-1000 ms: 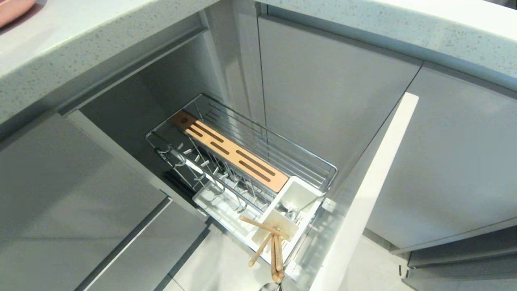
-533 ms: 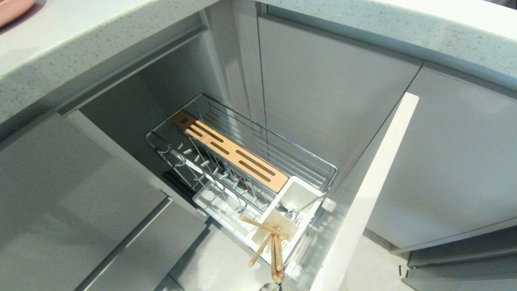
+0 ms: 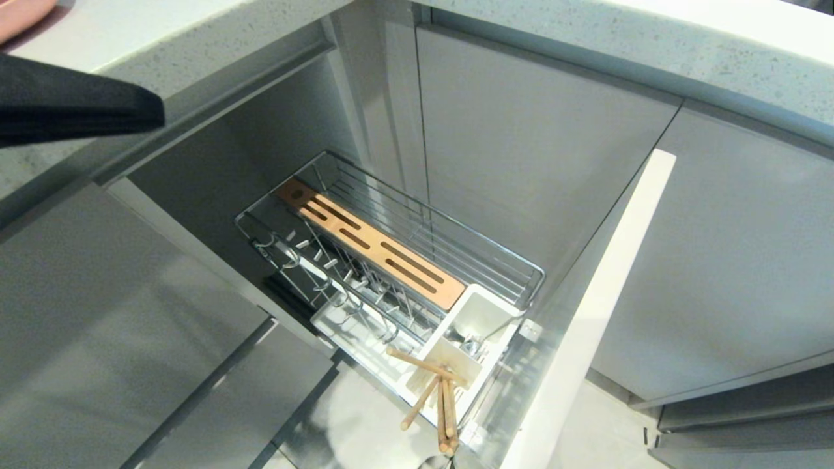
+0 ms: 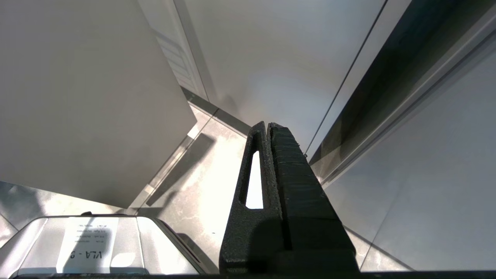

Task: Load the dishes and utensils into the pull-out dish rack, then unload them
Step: Take the chopsticks out of the cupboard

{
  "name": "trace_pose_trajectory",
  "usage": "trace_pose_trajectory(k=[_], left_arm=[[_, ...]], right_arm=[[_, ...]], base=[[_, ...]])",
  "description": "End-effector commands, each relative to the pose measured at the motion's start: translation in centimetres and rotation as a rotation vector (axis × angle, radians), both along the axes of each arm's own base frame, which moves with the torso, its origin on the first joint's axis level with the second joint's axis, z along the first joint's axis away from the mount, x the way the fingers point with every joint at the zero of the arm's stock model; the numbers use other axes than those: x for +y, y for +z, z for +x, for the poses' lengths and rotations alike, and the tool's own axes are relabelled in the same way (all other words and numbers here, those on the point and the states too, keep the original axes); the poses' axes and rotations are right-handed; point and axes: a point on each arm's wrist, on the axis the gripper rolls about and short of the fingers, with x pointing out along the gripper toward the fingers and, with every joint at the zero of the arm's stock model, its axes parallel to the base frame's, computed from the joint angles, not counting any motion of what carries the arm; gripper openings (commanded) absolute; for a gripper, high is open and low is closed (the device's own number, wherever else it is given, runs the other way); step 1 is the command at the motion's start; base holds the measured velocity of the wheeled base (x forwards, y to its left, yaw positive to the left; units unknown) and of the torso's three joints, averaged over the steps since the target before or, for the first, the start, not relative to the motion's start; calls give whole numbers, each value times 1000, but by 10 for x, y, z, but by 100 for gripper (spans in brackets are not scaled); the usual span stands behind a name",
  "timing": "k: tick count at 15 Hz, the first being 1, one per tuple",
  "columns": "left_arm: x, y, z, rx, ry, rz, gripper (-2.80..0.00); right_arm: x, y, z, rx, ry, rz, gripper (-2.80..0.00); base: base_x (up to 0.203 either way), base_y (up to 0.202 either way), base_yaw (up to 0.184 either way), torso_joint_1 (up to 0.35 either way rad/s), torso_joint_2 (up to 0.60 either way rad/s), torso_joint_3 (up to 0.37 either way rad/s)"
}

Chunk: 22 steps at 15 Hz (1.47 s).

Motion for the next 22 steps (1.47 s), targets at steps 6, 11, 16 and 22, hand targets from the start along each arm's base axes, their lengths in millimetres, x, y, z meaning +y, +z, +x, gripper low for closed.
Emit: trace_pose_trajectory(k=[6,11,16,22], left_arm=[[-44,-29,29,145,-59,160,-280],[-80,-60,43,232,-17,365,-280],[-107,-87,66,271,76,504,0],[-118,-107,77,441,81,743,0]], right_arm=[[0,0,0,0,2,0,-280],[0,0,0,1,2,0,-280],[0,0,0,1,1,0,-280],[0,0,0,1,1,0,-280]], base=[[0,0,0,0,0,0],[0,0,0,0,0,0],[0,0,0,0,0,0],[0,0,0,0,0,0]])
